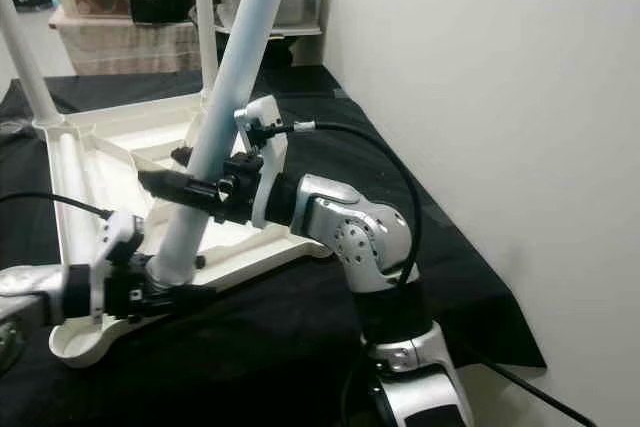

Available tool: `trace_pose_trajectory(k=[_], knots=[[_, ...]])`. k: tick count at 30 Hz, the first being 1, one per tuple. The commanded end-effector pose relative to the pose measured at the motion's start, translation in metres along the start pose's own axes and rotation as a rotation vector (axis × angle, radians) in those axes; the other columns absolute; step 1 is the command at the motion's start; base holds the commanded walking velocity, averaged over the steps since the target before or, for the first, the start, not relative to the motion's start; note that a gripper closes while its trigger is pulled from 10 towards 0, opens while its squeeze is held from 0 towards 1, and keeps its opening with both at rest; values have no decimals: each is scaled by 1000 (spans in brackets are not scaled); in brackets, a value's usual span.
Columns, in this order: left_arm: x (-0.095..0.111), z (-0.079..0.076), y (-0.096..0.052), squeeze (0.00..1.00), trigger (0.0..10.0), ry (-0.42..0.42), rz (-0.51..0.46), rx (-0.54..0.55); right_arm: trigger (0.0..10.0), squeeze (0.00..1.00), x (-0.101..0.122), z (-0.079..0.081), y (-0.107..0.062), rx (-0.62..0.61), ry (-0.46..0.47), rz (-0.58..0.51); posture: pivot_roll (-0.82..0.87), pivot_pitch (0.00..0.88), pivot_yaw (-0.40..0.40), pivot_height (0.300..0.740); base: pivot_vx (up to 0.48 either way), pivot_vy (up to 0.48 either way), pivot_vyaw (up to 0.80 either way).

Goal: Building children table

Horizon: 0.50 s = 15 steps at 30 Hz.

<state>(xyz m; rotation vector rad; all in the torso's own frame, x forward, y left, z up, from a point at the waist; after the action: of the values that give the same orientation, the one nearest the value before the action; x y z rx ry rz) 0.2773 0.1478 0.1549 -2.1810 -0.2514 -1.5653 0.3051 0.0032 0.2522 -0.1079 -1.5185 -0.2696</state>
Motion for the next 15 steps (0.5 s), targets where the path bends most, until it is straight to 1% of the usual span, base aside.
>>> trace_pose_trajectory(k=[1, 2, 3, 4, 5, 6, 9, 11, 12, 15], knots=[[1, -6, 5, 0, 10000, 33, 9, -32, 2235, 0, 2, 9, 7, 31, 16, -21, -1, 0, -76, 740, 0, 0, 0], [1, -6, 5, 0, 10000, 33, 9, -32, 2235, 0, 2, 9, 7, 31, 16, -21, -1, 0, -76, 740, 0, 0, 0], [3, -6, 6, 0, 10000, 34, 2, -31, 0, 0, 5, 5, 9, -2, 35, -50, -1, 0, -76, 740, 0, 0, 0], [3, -6, 6, 0, 10000, 34, 2, -31, 0, 0, 5, 5, 9, -2, 35, -50, -1, 0, -76, 740, 0, 0, 0], [1, -6, 11, 0, 10000, 36, -2, -34, 0, 0, 10, -4, 12, -75, 78, -104, -11, 0, -70, 740, 0, 0, 0], [0, -7, 13, 0, 10000, 37, 0, -37, 0, 0, 12, -7, 13, -99, 98, -121, -11, 0, -70, 740, 0, 0, 0], [-2, -7, 15, 0, 10000, 39, 3, -40, 0, 0, 13, -9, 14, -115, 117, -133, -11, 0, -70, 740, 0, 0, 0], [-1, -7, 16, 0, 10000, 40, -6, -44, 0, 0, 17, -13, 15, -148, 172, -178, -11, 0, -70, 740, 0, 0, 0], [-1, -7, 18, 0, 10000, 42, -10, -46, 0, 0, 19, -15, 16, -170, 214, -208, -17, 0, -69, 740, 0, 0, 0], [-1, -7, 18, 0, 10000, 42, -8, -45, 0, 0, 19, -14, 17, -178, 230, -219, -18, 0, -69, 740, 0, 0, 0]])
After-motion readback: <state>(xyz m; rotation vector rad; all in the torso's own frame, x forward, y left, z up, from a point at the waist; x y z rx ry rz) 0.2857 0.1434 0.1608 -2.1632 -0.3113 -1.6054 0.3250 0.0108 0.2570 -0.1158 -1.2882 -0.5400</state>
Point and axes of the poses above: a point about 5 cm out from each wrist's last joint towards the gripper, its own y axis pointing out of the wrist towards the gripper, its own x axis along the axis of the wrist's last joint, z = x × y, the point moved 4 cm from there along y, pointing out of the wrist towards the gripper, and after that the axes turned 13 degrees about -y, right-handed, at the moved point
